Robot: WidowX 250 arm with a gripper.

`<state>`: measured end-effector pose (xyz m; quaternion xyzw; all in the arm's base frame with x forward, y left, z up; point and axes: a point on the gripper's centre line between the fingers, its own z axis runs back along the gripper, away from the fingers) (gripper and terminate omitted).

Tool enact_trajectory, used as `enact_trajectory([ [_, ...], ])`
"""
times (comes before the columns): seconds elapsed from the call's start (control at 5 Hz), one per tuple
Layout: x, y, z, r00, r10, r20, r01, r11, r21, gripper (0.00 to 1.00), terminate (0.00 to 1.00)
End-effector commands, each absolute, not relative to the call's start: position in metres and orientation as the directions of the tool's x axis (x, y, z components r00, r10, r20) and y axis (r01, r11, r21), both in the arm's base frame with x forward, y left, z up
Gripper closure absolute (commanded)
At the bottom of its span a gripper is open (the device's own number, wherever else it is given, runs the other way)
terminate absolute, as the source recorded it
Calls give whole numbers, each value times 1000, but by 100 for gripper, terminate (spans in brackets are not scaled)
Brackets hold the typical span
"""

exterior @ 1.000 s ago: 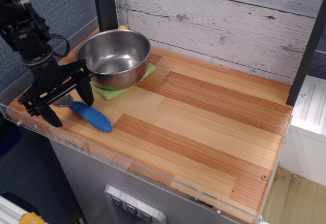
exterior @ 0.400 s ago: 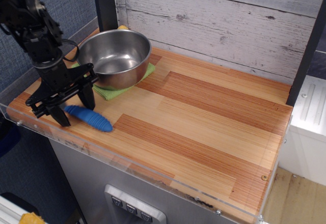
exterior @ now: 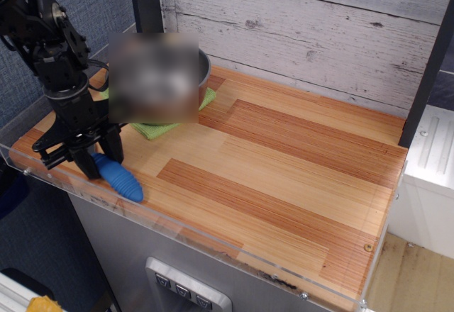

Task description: Place the spoon on the right side of the table

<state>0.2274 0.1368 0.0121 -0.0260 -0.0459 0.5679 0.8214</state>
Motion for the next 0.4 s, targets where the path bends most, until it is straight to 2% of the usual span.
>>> enact_trajectory([
  [0.0,232,150,59,298,942,153,-935,321,-154,100,0],
  [0.2,237,154,88,277,939,203,-930,315,-191,100,0],
])
